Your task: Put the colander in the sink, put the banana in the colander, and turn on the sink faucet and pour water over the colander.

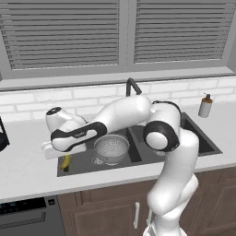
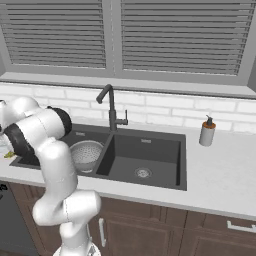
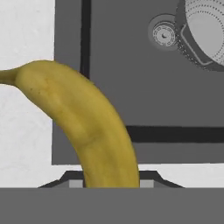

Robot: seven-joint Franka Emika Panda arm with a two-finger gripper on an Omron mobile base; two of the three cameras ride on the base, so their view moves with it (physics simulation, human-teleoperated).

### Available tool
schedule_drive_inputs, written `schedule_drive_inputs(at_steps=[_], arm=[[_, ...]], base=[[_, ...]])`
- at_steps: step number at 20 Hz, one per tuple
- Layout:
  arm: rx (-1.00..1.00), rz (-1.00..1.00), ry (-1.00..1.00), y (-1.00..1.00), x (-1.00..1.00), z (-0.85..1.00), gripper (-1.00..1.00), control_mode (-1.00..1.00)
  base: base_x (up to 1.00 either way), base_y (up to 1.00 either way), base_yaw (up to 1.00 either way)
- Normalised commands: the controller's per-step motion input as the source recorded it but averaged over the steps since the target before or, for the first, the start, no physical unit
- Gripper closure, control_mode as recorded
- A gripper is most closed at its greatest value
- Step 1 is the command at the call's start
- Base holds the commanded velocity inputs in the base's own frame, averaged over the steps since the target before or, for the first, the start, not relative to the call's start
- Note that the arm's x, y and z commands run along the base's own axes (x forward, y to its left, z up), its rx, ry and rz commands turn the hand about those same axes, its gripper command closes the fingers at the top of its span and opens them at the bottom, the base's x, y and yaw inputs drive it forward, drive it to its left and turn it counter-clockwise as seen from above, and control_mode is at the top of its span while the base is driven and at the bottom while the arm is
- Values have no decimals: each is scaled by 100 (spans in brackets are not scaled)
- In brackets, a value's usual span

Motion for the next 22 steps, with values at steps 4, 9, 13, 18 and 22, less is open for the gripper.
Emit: schedule_drive_inputs(at_steps=[4, 9, 13, 18, 22], arm=[[4, -23, 0, -100, 38, 12, 100, -100], [5, -26, 2, -99, 51, 21, 100, -100], [4, -25, 3, -78, 51, 10, 100, -100], [0, -16, 1, -30, 64, -5, 100, -100], [0, -10, 0, -14, 64, -27, 100, -100]], base=[[0, 0, 0], [0, 0, 0], [0, 0, 0], [0, 0, 0], [0, 0, 0]])
